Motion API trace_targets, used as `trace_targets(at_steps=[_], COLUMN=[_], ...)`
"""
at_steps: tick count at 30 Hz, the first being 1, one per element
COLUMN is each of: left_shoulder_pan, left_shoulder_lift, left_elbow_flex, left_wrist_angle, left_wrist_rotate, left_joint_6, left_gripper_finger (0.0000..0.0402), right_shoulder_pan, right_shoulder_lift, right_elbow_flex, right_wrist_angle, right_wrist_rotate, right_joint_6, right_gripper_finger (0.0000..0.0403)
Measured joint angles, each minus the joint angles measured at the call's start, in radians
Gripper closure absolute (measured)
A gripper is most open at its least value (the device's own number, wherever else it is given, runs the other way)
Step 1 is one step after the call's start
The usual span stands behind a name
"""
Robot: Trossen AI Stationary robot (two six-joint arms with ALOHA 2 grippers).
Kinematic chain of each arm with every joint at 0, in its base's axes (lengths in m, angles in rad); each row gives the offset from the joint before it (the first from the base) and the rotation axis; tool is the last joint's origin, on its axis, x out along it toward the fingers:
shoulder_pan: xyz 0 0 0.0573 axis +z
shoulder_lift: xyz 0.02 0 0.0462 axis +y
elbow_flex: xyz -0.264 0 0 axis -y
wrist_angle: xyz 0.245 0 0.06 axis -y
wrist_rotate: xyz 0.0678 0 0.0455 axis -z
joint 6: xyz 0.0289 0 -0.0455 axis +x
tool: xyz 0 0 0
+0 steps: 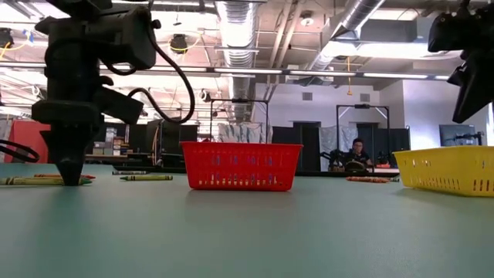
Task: Sort crayons
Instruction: Put the green crayon into the red bin
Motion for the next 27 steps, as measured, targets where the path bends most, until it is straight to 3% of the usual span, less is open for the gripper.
trace_targets(at_steps=[9, 14, 21, 27], left_shoulder_pan=[0.029, 0.071, 0.093, 0.109], left_shoulder_lift=[0.005, 0.003, 0.065, 0.21], left_elbow_flex=[0.253, 0.39, 0.455, 0.564], left_wrist_angle=[-0.018, 0.161, 0.375, 0.342], left_wrist_rotate=[-0.138, -0.082, 0.009, 0.095], left_joint_6=[0.265, 0.444, 0.577, 0.63], left_gripper_finger=[0.0385, 0.0385, 0.0385, 0.0386], right_shoulder_pan=[0.003, 0.003, 0.002, 0.002], right_shoulder_lift=[0.0, 0.0, 0.001, 0.002], right_elbow_flex=[0.0, 0.0, 0.0, 0.0], right_wrist_angle=[0.067, 0.091, 0.112, 0.129], right_wrist_rotate=[0.001, 0.002, 0.005, 0.005], right_joint_6=[-0.015, -0.027, -0.028, -0.069], right_gripper_finger=[0.0285, 0.0285, 0.0285, 0.0285])
